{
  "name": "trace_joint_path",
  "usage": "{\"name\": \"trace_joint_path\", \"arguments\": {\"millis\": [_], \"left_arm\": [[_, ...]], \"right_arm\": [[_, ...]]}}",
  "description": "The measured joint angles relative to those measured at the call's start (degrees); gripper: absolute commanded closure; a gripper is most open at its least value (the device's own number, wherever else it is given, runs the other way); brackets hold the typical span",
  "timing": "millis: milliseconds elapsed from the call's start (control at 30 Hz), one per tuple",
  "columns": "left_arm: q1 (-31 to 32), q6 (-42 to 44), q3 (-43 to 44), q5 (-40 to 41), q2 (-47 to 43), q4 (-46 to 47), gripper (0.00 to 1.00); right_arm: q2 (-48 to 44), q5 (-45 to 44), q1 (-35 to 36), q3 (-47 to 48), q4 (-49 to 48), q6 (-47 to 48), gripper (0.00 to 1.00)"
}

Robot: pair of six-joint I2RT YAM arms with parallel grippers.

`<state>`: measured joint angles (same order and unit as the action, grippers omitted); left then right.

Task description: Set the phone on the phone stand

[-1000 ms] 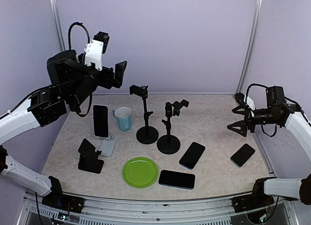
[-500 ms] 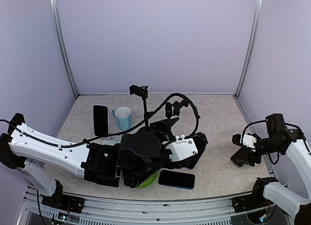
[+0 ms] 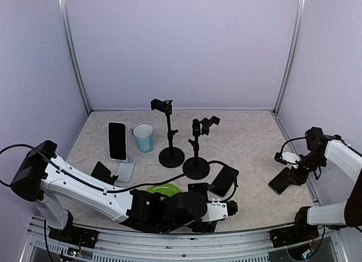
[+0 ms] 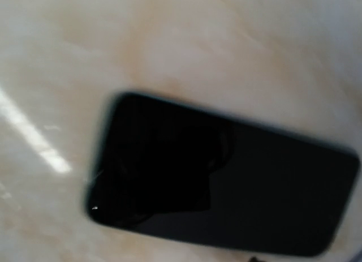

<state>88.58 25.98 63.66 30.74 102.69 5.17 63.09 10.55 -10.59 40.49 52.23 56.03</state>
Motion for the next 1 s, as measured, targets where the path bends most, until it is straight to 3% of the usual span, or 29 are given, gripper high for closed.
{"name": "trace_joint_path", "arguments": {"millis": [300, 600, 1000], "left_arm": [[2.38, -8.81, 3.63, -2.34, 2.38, -3.21, 0.01], [2.64, -13.44, 7.08, -5.92, 3.56, -6.45, 0.01], [2.64, -13.77, 7.08, -6.49, 3.56, -6.95, 0.01]], "right_arm": [[7.41, -11.74, -2.93, 2.34, -4.44, -5.16, 0.76], [14.78, -18.93, -2.99, 0.00, -9.86, -8.66, 0.82], [27.52, -17.33, 0.48, 7.80, -16.85, -14.03, 0.78]]}}
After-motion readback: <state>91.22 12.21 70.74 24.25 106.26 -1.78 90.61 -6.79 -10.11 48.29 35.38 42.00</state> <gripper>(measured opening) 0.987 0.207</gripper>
